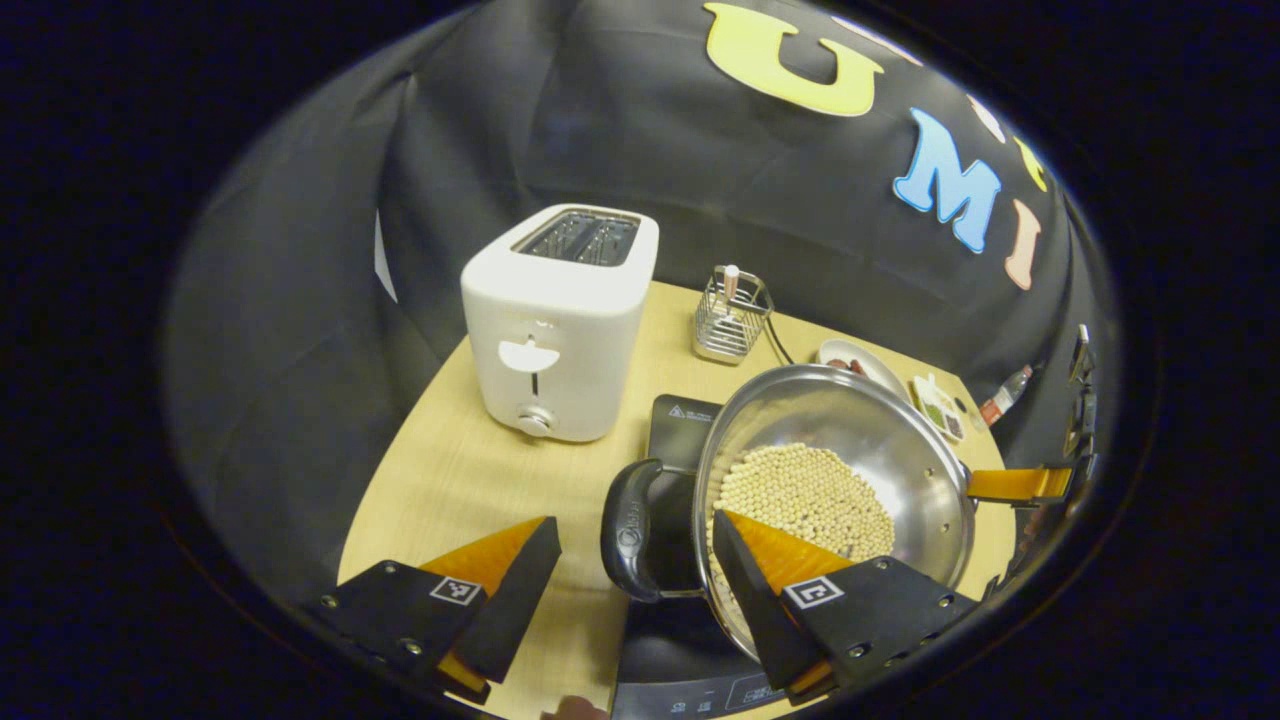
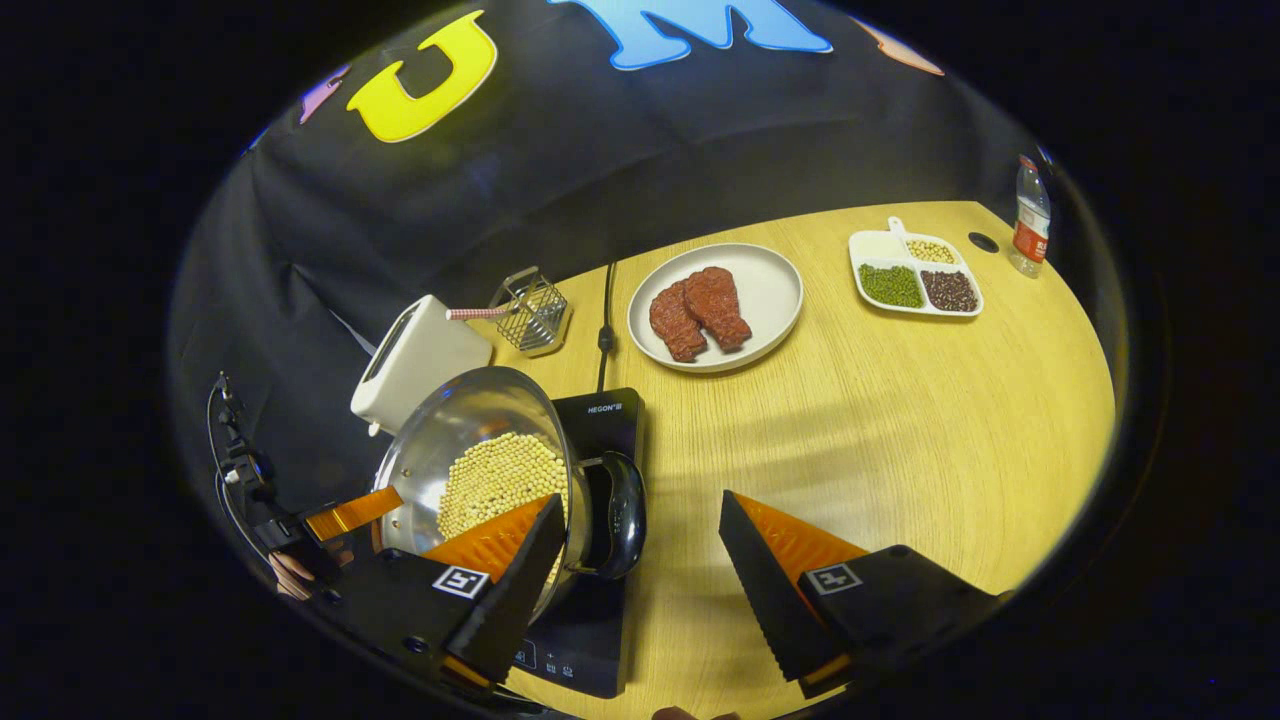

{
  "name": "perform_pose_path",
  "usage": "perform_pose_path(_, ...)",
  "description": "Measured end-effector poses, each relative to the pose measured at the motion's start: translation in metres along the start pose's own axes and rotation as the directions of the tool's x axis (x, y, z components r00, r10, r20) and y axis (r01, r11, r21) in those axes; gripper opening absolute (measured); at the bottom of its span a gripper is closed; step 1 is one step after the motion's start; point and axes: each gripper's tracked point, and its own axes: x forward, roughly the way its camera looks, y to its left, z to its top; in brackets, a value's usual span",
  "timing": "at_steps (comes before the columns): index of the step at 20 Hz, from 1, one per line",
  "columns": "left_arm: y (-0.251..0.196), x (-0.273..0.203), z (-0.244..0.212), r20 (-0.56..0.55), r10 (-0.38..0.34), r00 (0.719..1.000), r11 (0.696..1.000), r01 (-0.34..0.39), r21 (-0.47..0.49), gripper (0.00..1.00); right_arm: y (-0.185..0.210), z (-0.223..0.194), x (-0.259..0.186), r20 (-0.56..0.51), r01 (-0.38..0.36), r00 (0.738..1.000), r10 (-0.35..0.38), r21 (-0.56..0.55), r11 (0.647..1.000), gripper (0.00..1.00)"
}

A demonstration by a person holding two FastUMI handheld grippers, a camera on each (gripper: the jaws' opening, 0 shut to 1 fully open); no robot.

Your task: First push the handle of the pot to place it horizontally, then grasp the pot with both hands and set it on the induction cooktop.

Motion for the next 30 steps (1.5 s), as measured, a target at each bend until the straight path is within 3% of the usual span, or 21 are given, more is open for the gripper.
perform_pose_path(6, -0.020, -0.047, 0.020, 0.089, 0.123, 0.988, 0.990, -0.128, 0.055, 0.93, -0.029, 0.015, -0.059, 0.093, 0.001, 0.996, 0.004, -0.054, 0.999, 0.98)
perform_pose_path(10, -0.049, -0.091, 0.032, 0.167, 0.220, 0.961, 0.970, -0.234, 0.068, 0.89, -0.076, 0.027, -0.100, 0.172, 0.065, 0.984, -0.052, -0.071, 0.995, 0.98)
perform_pose_path(11, -0.062, -0.104, 0.031, 0.182, 0.224, 0.957, 0.969, -0.238, 0.059, 0.93, -0.087, 0.034, -0.105, 0.195, 0.078, 0.979, -0.062, -0.076, 0.994, 0.98)
perform_pose_path(15, -0.105, -0.149, 0.041, 0.292, 0.258, 0.921, 0.958, -0.283, 0.043, 0.89, -0.141, 0.048, -0.143, 0.323, 0.149, 0.937, -0.131, -0.031, 0.988, 0.98)
perform_pose_path(16, -0.117, -0.160, 0.044, 0.320, 0.269, 0.908, 0.954, -0.297, 0.041, 0.93, -0.153, 0.045, -0.151, 0.341, 0.163, 0.928, -0.148, -0.016, 0.987, 0.98)
perform_pose_path(17, -0.132, -0.173, 0.046, 0.348, 0.271, 0.898, 0.953, -0.301, 0.034, 0.89, -0.163, 0.046, -0.165, 0.361, 0.170, 0.920, -0.155, -0.009, 0.985, 0.98)
perform_pose_path(18, -0.148, -0.183, 0.048, 0.376, 0.267, 0.887, 0.954, -0.298, 0.028, 0.93, -0.173, 0.046, -0.174, 0.379, 0.180, 0.911, -0.162, -0.011, 0.984, 0.98)
perform_pose_path(21, -0.198, -0.209, 0.052, 0.466, 0.237, 0.853, 0.956, -0.290, 0.045, 0.93, -0.195, 0.046, -0.205, 0.421, 0.209, 0.889, -0.178, -0.029, 0.977, 0.98)
perform_pose_path(24, -0.264, -0.223, 0.059, 0.543, 0.131, 0.830, 0.968, -0.226, 0.111, 0.89, -0.206, 0.059, -0.239, 0.509, 0.220, 0.845, -0.165, -0.048, 0.974, 0.98)
perform_pose_path(26, -0.304, -0.239, 0.060, 0.581, 0.084, 0.809, 0.976, -0.185, 0.116, 0.93, -0.217, 0.067, -0.268, 0.572, 0.237, 0.805, -0.159, -0.065, 0.969, 0.98)
perform_pose_path(27, -0.322, -0.248, 0.060, 0.603, 0.068, 0.795, 0.979, -0.169, 0.112, 0.89, -0.223, 0.069, -0.282, 0.596, 0.247, 0.787, -0.157, -0.073, 0.966, 0.98)
perform_pose_path(28, -0.338, -0.255, 0.059, 0.624, 0.060, 0.779, 0.982, -0.159, 0.104, 0.93, -0.229, 0.069, -0.296, 0.609, 0.254, 0.778, -0.155, -0.079, 0.964, 0.98)
perform_pose_path(30, -0.374, -0.270, 0.057, 0.663, 0.026, 0.748, 0.986, -0.127, 0.104, 0.89, -0.238, 0.066, -0.320, 0.632, 0.257, 0.761, -0.143, -0.092, 0.962, 0.98)
